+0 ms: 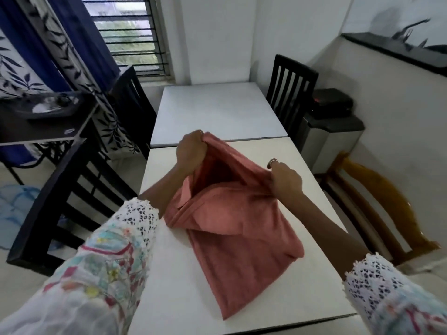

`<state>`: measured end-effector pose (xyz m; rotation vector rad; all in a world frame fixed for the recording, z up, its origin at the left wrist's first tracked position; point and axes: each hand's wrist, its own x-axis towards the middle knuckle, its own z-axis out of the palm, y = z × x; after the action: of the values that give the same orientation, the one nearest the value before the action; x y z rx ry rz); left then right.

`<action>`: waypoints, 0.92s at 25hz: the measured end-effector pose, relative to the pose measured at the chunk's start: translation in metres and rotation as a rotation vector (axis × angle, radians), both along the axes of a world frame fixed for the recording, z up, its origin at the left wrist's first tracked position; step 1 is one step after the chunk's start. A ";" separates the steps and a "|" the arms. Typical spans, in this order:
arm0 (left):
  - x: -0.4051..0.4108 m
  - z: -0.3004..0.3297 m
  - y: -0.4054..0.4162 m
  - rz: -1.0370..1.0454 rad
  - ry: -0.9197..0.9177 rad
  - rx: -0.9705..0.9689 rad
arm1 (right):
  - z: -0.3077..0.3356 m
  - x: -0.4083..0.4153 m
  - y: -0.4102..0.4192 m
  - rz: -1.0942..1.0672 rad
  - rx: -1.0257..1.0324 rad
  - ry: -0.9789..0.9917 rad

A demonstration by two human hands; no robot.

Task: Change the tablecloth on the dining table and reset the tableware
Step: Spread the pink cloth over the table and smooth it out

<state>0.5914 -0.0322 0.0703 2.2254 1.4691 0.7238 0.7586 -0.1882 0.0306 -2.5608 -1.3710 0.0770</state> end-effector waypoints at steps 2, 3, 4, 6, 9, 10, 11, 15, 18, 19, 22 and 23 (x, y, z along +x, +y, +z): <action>-0.006 0.029 0.020 0.015 -0.020 0.038 | 0.005 0.006 0.009 -0.125 0.019 0.006; -0.009 0.043 0.031 0.032 -0.045 0.064 | 0.008 0.006 0.014 -0.170 0.010 0.025; -0.012 0.055 0.040 0.057 -0.072 0.079 | 0.008 0.004 0.017 -0.209 -0.015 0.031; -0.022 0.069 0.057 0.141 -0.137 0.082 | 0.004 -0.002 0.015 -0.253 -0.073 0.051; -0.040 0.064 0.080 0.256 -0.244 -0.051 | 0.011 -0.008 0.015 -0.260 0.060 0.206; -0.044 0.059 0.081 0.267 -0.233 -0.150 | 0.023 -0.005 0.025 -0.268 0.165 0.294; -0.044 0.056 0.076 0.232 -0.192 -0.263 | 0.040 -0.001 0.039 -0.276 0.290 0.390; -0.017 0.051 0.001 -0.117 -0.345 -0.105 | 0.124 -0.010 0.102 -0.255 0.678 1.032; 0.000 0.057 -0.035 -0.216 -0.319 -0.136 | 0.164 -0.038 0.124 0.004 0.687 1.049; 0.001 0.053 -0.028 -0.179 -0.306 -0.155 | 0.164 -0.047 0.125 0.102 0.692 1.056; -0.006 0.037 0.006 -0.034 -0.538 -0.454 | 0.104 -0.061 0.113 0.135 0.700 1.128; -0.010 0.033 0.008 -0.002 -0.673 -0.607 | 0.070 -0.072 0.100 0.089 0.685 1.084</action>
<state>0.5815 -0.0246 0.1032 1.3442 1.1327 0.7868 0.6866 -0.0883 0.1005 -1.4549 -0.8324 0.7358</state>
